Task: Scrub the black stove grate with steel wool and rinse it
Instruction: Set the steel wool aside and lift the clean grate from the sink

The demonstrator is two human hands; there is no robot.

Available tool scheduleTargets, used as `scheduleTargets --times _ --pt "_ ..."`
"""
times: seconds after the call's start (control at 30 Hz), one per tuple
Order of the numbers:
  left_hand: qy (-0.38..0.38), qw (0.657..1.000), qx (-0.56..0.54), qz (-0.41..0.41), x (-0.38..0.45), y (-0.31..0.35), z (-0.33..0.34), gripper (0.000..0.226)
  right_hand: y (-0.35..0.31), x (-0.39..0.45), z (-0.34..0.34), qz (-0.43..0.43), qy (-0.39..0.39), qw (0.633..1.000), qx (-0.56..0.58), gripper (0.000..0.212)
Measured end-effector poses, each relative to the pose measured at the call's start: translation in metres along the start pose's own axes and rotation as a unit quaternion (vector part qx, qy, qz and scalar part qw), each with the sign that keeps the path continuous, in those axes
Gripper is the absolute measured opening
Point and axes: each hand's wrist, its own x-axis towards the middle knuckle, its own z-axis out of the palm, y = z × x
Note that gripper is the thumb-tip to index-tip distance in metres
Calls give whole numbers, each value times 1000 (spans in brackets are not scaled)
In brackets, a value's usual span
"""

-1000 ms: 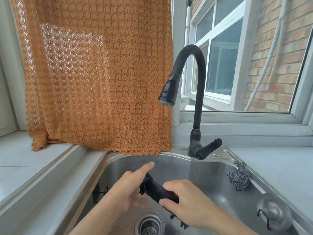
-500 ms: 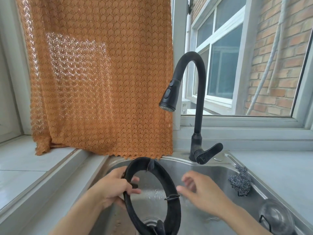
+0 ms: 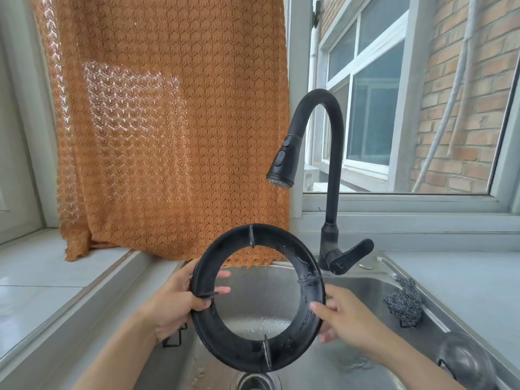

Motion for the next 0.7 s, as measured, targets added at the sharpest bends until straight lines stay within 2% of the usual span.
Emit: scheduleTargets --times 0.23,0.7 --pt "57 998 22 -7 4 -9 5 74 -9 -3 1 -83 69 992 -57 12" --pt "131 985 76 81 6 -4 18 48 -8 -3 2 -85 105 988 -78 16"
